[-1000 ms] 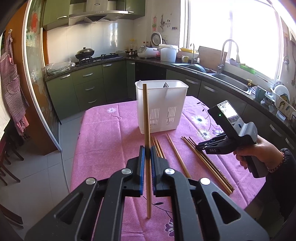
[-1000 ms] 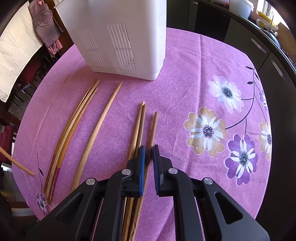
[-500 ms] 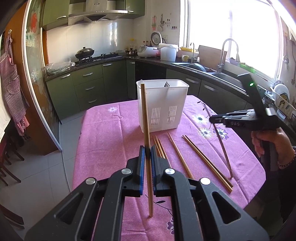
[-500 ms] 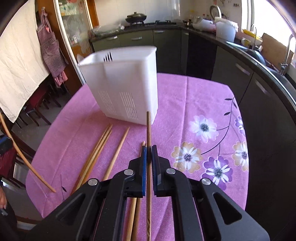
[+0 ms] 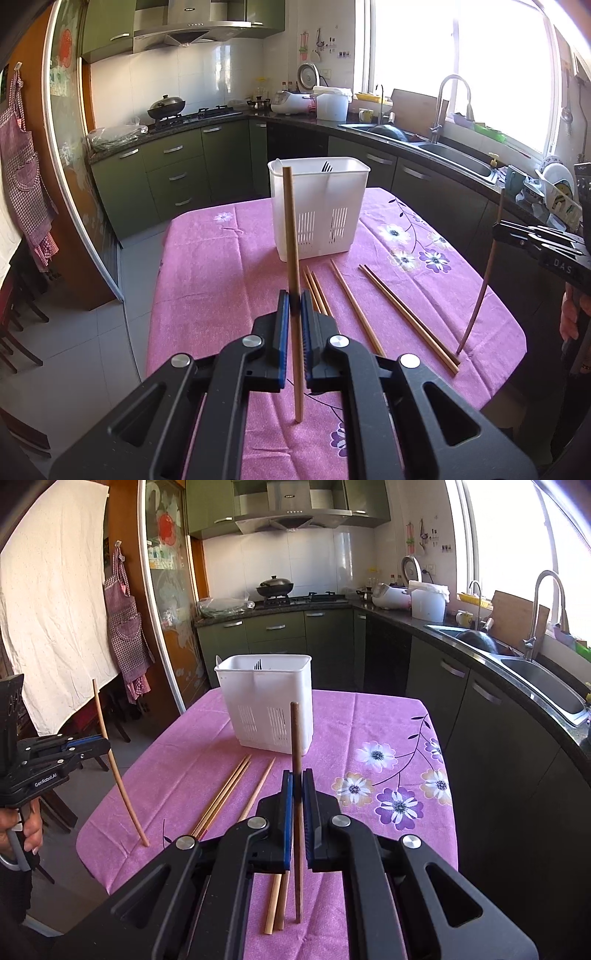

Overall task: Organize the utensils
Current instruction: 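Carry both held chopsticks over the white basket and insert them upright, then open both tools to release the chopsticks into the basket, then grasp a loose wooden chopstick with the left tool and lift it upright, then grasp another wooden chopstick with the right tool and lift it upright, then carry both held chopsticks over the white basket and lower them in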

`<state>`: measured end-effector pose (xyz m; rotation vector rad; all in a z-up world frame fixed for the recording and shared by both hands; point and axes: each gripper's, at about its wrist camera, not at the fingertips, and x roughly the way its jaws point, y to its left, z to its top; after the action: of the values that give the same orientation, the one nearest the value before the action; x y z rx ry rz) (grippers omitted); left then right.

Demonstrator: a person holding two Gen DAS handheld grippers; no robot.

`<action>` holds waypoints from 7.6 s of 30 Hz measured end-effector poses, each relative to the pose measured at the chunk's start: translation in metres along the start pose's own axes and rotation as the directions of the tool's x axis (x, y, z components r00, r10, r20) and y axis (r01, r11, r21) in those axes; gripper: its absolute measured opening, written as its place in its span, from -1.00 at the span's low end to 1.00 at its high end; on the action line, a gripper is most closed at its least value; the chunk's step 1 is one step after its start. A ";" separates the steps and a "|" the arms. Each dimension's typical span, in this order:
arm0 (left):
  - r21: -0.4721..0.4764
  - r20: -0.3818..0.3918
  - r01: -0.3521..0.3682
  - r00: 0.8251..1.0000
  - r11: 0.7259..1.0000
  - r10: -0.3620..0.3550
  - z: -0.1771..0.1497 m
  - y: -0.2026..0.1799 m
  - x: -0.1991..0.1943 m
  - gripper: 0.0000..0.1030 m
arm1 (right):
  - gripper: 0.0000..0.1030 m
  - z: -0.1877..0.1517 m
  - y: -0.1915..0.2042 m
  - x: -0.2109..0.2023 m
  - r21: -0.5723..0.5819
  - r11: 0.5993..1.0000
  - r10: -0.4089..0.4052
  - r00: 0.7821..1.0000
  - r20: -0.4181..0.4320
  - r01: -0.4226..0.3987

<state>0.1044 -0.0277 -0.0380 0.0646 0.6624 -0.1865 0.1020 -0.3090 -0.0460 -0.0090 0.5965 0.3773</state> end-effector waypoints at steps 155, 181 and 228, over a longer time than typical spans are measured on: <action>-0.119 -0.188 0.016 0.981 0.993 -0.038 0.026 0.011 0.109 -0.87 | -0.61 -0.020 -0.019 0.196 0.030 0.993 0.116 0.872 -0.476 -0.115; -0.071 -0.089 0.050 0.994 0.996 -0.056 0.015 0.011 0.069 -0.87 | -0.61 -0.026 -0.001 0.228 -0.105 0.994 -0.024 0.840 -0.543 -0.040; -0.030 -0.055 0.074 0.996 0.997 -0.076 0.028 0.006 0.030 -0.87 | -0.88 0.043 0.006 0.030 -0.041 0.995 0.084 0.994 -0.072 -0.087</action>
<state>0.1460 -0.0293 -0.0345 0.0184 0.7241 -0.2487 0.1462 -0.2877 -0.0264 -0.0389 0.6598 0.4745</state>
